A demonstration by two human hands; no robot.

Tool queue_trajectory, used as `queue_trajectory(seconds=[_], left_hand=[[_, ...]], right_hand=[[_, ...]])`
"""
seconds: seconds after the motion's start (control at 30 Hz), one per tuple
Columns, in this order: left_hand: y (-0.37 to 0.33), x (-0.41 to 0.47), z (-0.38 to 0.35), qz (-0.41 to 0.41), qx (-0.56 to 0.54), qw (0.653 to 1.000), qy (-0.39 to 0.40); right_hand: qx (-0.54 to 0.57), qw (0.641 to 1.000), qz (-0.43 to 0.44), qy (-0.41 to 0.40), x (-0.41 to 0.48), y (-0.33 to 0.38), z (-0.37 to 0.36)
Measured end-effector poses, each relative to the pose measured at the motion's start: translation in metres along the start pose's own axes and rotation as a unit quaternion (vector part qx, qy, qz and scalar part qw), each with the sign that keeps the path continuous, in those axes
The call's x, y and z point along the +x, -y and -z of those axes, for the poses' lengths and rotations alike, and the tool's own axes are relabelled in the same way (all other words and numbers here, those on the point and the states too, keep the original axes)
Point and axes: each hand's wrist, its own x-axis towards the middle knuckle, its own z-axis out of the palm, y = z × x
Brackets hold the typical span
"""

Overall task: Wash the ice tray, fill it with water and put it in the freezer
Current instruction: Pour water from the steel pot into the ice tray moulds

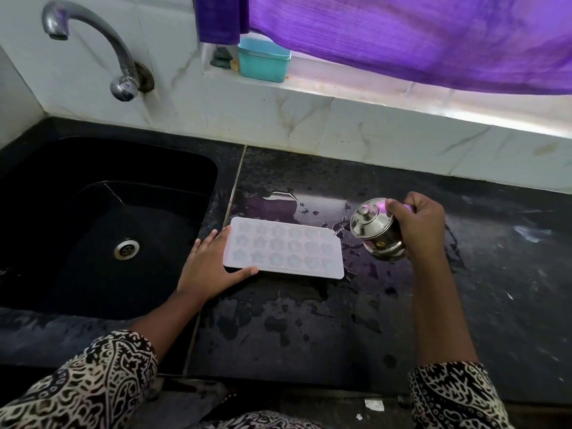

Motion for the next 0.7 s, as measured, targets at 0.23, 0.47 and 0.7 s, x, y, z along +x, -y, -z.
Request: queue_trajectory(seconds=[0.23,0.47,0.7], left_hand=[[-0.0008,-0.0005,0.0000,0.004,0.002,1.000,0.000],[-0.0005,0.0001,-0.0003,0.004,-0.001,1.000,0.000],[0.0010,0.0006,-0.0020,0.007,0.001,1.000,-0.003]], right_hand=[[0.005,1.000,0.001,0.000,-0.0001,0.0003,0.0006],[0.024,0.999,-0.021,-0.009,-0.0010,-0.0012,0.0017],[0.039,0.998,-0.045,-0.020,-0.0019,-0.0050,0.0021]])
